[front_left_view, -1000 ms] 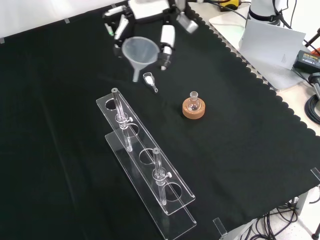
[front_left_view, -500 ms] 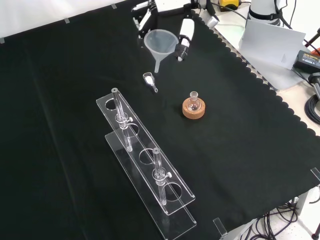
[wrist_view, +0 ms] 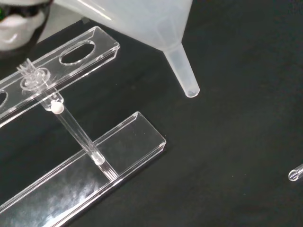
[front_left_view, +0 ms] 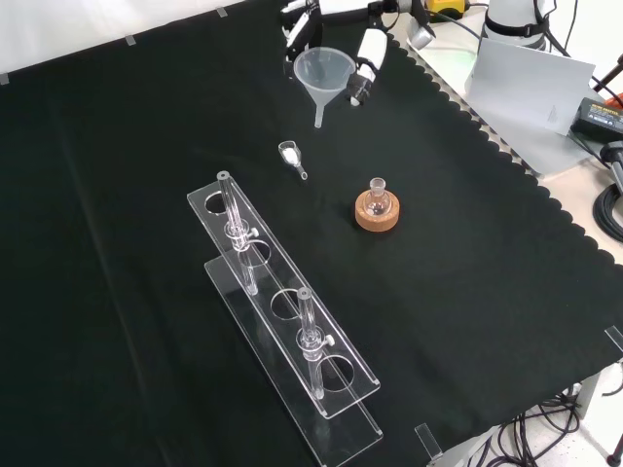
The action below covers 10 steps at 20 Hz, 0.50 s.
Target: Place the funnel on the round-bottom flask.
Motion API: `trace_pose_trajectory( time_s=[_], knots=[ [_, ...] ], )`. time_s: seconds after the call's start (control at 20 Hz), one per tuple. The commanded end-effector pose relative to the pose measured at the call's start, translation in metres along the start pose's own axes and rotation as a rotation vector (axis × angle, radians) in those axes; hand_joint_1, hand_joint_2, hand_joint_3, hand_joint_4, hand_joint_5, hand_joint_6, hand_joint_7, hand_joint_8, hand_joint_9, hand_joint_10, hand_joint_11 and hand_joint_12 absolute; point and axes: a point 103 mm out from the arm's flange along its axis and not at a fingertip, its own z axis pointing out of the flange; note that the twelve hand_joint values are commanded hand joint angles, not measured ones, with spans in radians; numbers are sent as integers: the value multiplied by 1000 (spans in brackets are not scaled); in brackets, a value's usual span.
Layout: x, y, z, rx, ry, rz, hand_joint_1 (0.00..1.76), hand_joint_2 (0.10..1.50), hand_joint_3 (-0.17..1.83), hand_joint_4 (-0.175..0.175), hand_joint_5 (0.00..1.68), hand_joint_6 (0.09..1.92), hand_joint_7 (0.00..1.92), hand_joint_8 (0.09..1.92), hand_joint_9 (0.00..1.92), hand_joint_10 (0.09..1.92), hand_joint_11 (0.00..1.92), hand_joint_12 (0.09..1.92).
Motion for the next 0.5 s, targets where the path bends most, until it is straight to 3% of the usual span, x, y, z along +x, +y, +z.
trace_pose_trajectory(
  time_s=[0.05, 0.25, 0.35, 0.5],
  knots=[
    [-12, 10, -1, 44, -18, -110, 898, 512, 607, 136, 1098, 553, 1366, 322, 1116, 284, 140, 1544],
    [-31, 15, 0, 63, -34, -276, 902, 510, 608, 138, 1101, 550, 1368, 318, 1119, 282, 143, 1539],
    [-55, 14, -6, 77, -38, -356, 904, 509, 609, 138, 1102, 549, 1369, 316, 1121, 281, 143, 1537],
    [-64, 12, -3, 107, -69, -476, 909, 508, 610, 139, 1104, 547, 1370, 314, 1123, 280, 144, 1535]
  ],
)
